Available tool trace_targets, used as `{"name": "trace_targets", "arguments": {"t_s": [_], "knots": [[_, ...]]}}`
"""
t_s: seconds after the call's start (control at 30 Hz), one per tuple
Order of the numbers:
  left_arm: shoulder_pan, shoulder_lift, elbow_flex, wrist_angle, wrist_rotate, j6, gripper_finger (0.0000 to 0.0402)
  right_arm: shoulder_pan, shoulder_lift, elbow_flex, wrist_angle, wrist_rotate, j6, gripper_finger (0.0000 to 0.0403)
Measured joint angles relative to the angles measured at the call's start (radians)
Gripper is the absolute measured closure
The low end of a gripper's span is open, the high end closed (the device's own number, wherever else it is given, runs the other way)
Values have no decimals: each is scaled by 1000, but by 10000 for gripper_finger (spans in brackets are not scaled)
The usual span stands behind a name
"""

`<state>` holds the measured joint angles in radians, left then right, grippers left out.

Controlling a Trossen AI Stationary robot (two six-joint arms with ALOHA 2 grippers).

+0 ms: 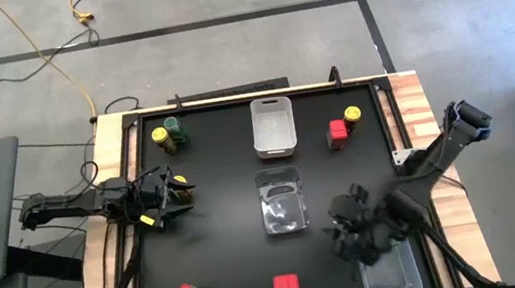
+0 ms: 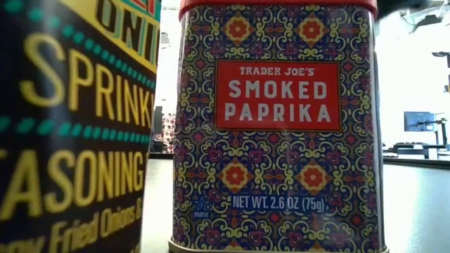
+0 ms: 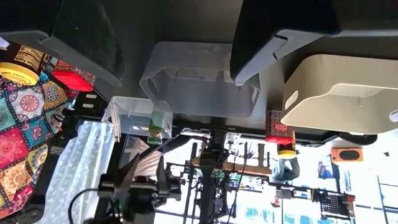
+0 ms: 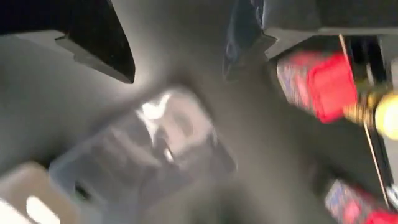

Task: Sort spices by type
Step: Put the middle left yellow seasoning bottle into the black bin

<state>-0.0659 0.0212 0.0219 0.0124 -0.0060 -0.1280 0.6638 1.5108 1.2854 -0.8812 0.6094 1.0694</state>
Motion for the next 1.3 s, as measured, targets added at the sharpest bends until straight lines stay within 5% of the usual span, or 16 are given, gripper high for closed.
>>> {"name": "trace_targets", "arguments": {"t_s": [0.57,1.3], "knots": [[0,0,0,0,0,0,125,-205,-2,0,108,-20,-35,131],[2,0,28,72,-147,-122,125,-199,-2,0,99,-54,232,131]]}}
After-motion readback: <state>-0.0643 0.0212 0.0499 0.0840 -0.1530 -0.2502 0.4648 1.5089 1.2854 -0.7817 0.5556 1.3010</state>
